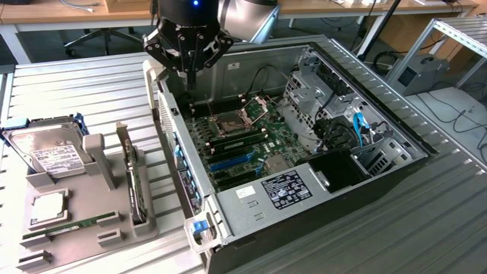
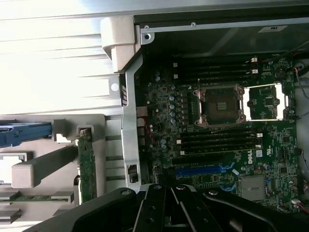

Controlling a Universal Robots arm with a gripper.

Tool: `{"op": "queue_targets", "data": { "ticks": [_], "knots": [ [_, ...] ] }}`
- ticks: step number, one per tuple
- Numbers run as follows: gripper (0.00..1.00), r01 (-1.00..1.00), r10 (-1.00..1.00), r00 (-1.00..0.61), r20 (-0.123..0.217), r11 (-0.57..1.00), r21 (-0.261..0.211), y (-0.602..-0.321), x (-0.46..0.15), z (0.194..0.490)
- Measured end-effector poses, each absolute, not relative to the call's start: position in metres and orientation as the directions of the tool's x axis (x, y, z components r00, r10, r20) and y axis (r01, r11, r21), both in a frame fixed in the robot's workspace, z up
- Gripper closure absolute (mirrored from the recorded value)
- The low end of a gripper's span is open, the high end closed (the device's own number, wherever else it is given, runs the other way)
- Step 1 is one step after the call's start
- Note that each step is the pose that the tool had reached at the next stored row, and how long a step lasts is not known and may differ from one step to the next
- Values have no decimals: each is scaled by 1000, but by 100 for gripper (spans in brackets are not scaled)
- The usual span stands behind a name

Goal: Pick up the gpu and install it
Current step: 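Reach for the gpu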

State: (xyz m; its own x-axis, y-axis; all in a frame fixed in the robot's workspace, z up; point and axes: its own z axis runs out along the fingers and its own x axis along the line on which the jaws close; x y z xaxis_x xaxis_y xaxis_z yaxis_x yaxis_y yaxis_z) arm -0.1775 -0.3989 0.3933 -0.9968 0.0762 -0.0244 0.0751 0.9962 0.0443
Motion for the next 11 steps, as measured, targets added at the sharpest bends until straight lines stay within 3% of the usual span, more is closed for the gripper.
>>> {"op": "queue_targets", "data": {
  "ticks": [11],
  "knots": [
    [89,75,76,-997,-24,996,44,-399,-183,393]
  ]
}}
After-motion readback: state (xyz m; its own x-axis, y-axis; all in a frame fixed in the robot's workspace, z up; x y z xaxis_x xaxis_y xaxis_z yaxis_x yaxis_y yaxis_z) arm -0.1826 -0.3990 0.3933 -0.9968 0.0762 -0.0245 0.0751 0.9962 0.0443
